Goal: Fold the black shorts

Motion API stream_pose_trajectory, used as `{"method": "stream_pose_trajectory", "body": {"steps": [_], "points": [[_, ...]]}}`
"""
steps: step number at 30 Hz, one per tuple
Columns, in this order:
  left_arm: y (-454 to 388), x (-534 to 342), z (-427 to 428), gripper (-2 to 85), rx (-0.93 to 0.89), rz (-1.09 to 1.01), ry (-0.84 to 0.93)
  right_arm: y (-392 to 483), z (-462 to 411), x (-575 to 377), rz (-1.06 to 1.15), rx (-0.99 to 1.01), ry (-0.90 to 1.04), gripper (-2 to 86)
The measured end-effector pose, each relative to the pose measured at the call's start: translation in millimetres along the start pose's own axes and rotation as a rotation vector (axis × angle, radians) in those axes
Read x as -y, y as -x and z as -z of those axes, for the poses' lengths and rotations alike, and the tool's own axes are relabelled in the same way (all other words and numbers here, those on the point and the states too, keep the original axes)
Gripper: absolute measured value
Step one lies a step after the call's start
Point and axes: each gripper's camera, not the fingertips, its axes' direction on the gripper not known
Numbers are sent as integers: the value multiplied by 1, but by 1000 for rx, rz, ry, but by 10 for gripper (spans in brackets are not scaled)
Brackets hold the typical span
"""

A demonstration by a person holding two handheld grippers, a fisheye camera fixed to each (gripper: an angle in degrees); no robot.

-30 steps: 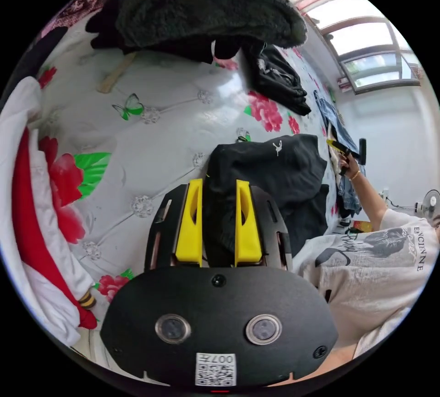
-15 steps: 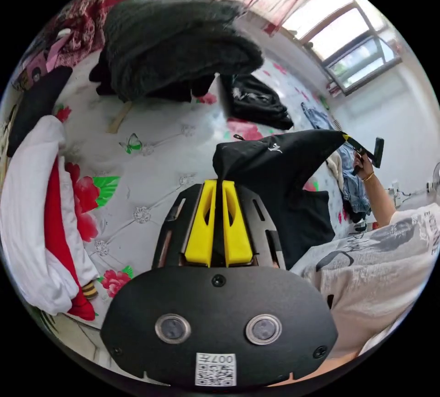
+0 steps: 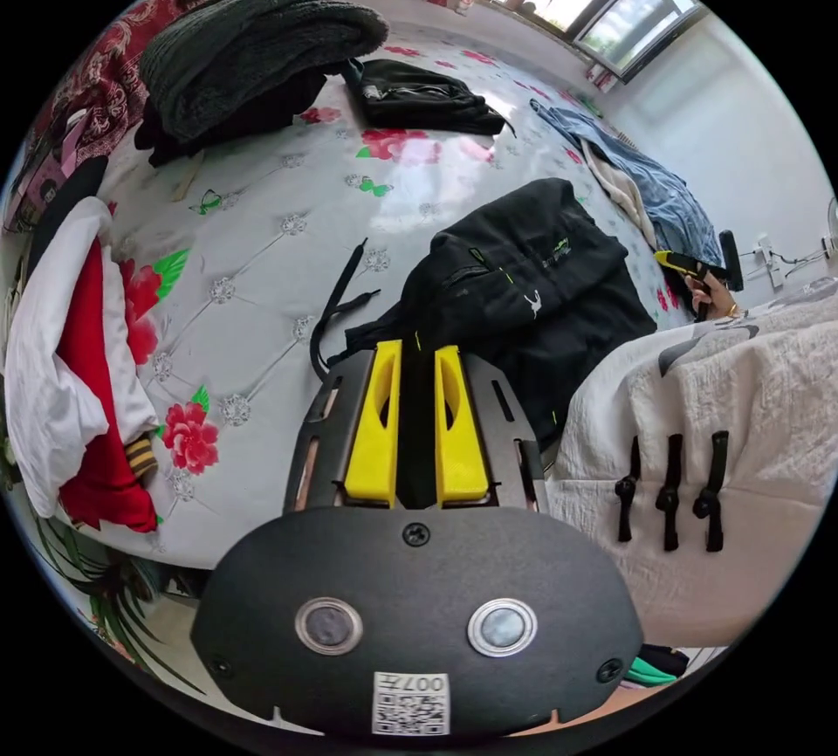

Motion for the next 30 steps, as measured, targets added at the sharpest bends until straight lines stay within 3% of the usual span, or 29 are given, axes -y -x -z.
{"method": "stream_pose_trajectory", "body": {"steps": [6,10,12,18,23,30], "points": [[-3,16,-1,71,51,-50,52,11,-49,98,68,42,45,76],[0,26,-4,59,49,-12,52,3,-109,151,3,47,189,73],[3,29,-4,57,44,-4,51,6,-112,162,-11,0,161,52],[1,34,-1,61,40,-10,59,31,-77,188,82,43,119,2],[-14,20,4,67,17,-87,94,45,11,180,153,143,-29,-2],[10,-7,24,79,21,-19,64,24,61,144,57,163,-34,-3]]}}
